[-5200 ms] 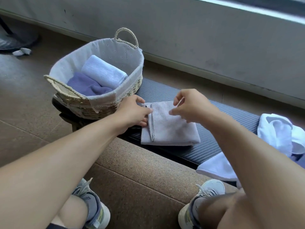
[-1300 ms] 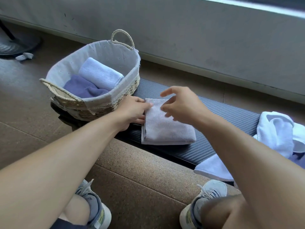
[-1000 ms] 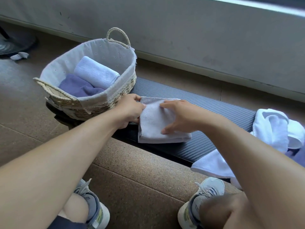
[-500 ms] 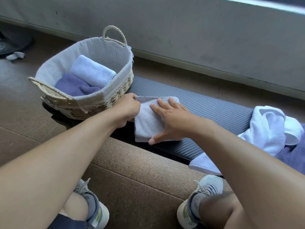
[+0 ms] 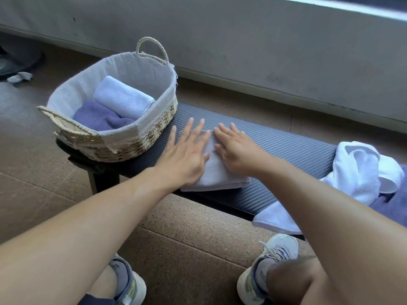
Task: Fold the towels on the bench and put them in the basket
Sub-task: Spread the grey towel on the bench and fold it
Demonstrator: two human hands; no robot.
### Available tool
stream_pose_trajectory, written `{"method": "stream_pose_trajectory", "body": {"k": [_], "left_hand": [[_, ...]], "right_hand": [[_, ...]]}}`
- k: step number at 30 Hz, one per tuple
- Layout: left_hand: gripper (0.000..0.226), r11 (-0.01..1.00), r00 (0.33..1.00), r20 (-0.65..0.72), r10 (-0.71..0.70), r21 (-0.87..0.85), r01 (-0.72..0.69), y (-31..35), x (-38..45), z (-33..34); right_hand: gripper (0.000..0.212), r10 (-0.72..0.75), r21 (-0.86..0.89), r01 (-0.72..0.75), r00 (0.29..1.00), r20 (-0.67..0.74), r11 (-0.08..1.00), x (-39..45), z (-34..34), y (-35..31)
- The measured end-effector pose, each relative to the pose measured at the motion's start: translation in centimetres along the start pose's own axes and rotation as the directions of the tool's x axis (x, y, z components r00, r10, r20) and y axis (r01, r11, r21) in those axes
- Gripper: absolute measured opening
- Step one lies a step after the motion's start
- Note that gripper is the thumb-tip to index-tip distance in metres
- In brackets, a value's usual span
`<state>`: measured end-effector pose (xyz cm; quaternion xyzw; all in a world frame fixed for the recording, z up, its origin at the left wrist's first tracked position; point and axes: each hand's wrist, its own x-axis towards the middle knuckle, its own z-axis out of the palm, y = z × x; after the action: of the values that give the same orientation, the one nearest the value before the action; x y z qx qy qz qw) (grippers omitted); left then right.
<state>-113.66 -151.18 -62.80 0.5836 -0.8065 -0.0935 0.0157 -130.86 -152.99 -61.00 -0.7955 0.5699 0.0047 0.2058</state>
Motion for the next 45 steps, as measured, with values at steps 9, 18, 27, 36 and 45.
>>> {"method": "stream_pose_trajectory", "body": {"k": [9,18,27,36,45], "left_hand": [[0.072,0.996,1.000,0.004,0.004,-0.088,-0.003,-0.5,-1.0,2.3],[0.084,0.987,0.995,-0.082,-0.058,-0.154,0.045,-0.5,-1.5,3.3],[0.081,0.981,0.992,-0.072,-0.100,-0.175,0.086,-0.3,-1.6,3.1],[0.080,0.971,0.994,0.000,-0.113,-0.210,0.111,-0.2,-1.5,2.3],[0.063,0.956,0.999,-0.047,-0.013,-0.292,-0.001,0.3,-2.4,-0.7]], "right_hand": [[0.070,-0.011,-0.071,-0.002,0.985,-0.170,0.997,-0.7,3.5,0.9],[0.072,-0.027,-0.046,0.022,0.994,-0.104,0.999,-0.4,3.2,1.0],[0.071,-0.048,-0.008,0.048,0.976,-0.213,0.999,-0.4,3.9,1.5],[0.068,0.013,0.114,-0.008,0.999,-0.046,0.993,-0.3,2.2,0.8],[0.041,0.543,0.732,-0.379,0.839,0.014,0.566,-2.8,-3.3,3.6]]}}
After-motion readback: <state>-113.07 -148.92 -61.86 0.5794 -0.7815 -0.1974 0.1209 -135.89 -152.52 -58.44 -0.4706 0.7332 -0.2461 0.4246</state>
